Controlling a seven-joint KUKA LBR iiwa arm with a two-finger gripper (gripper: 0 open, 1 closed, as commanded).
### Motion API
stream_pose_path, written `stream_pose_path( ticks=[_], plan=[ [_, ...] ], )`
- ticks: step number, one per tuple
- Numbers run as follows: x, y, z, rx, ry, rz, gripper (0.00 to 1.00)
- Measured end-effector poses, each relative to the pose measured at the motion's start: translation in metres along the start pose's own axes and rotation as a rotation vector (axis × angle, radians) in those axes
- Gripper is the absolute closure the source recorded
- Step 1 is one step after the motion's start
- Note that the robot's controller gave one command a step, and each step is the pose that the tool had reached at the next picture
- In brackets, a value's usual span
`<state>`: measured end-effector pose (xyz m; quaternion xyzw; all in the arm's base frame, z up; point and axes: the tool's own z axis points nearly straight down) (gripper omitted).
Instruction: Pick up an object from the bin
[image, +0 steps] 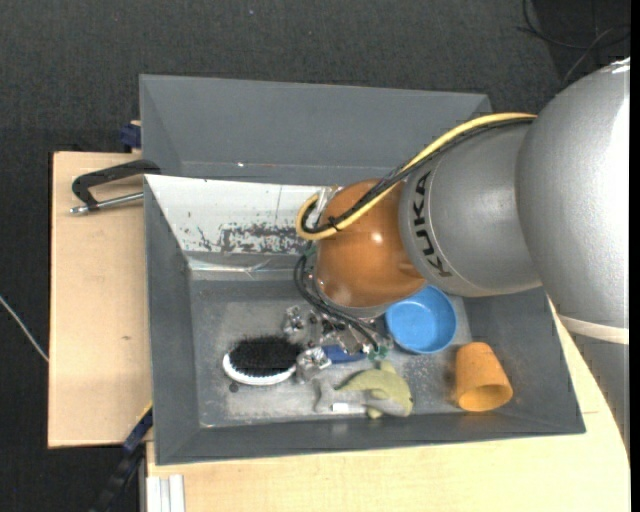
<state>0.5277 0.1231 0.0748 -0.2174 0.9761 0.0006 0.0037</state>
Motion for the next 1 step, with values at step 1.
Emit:
stream_pose_path(
  ticks=[1],
  plan=[
    [-0.0027, 0.0006, -0.0552, 0.000, -0.002, 0.000, 1.00]
  ],
)
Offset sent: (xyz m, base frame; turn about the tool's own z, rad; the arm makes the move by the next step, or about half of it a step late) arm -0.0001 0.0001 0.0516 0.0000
